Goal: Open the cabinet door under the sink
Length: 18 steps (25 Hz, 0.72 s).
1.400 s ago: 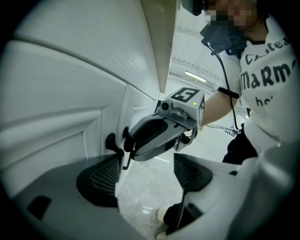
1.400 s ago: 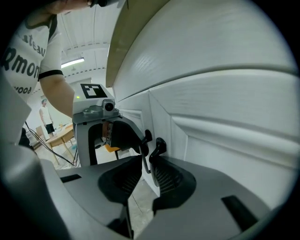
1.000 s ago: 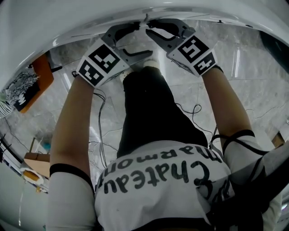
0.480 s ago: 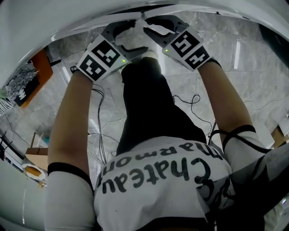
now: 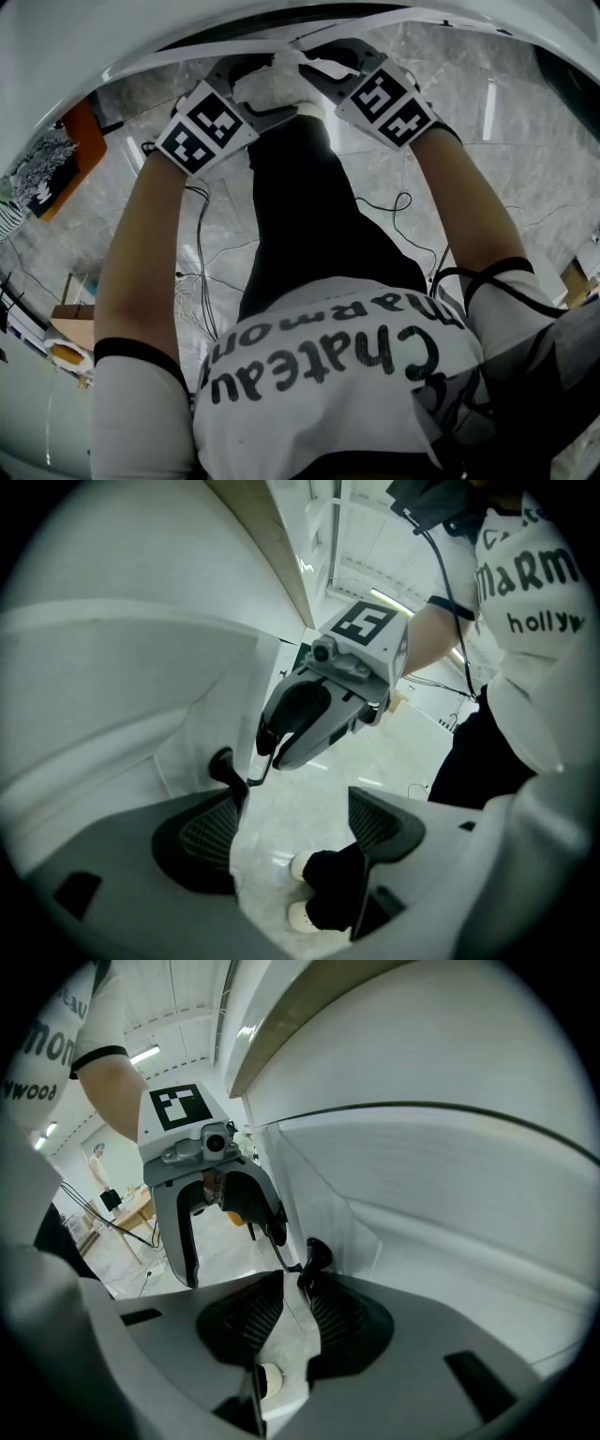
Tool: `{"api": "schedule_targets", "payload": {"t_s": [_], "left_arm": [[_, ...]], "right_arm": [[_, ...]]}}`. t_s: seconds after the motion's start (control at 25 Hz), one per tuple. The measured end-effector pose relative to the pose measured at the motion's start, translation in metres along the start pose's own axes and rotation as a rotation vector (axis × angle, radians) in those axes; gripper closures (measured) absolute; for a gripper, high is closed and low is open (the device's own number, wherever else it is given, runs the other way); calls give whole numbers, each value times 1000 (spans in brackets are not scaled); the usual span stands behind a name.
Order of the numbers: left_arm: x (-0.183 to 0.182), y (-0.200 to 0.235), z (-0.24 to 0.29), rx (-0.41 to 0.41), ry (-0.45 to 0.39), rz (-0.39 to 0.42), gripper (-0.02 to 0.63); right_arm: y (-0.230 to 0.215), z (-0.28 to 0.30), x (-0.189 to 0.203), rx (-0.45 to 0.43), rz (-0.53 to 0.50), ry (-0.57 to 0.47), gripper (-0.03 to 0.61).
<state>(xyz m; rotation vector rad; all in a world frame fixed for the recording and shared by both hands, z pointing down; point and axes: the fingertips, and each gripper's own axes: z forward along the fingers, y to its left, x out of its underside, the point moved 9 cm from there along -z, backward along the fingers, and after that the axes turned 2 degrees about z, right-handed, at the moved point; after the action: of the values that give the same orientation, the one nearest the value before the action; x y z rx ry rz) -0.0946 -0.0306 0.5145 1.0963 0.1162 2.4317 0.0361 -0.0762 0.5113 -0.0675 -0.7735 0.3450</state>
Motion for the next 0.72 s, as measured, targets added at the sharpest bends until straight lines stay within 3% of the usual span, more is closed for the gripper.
{"api": "schedule_targets", "payload": {"t_s": [0.72], "left_arm": [[11,-22,-2,39,80,64,265]], "right_arm": [[13,-12,17,-33,-49,60,499]]}}
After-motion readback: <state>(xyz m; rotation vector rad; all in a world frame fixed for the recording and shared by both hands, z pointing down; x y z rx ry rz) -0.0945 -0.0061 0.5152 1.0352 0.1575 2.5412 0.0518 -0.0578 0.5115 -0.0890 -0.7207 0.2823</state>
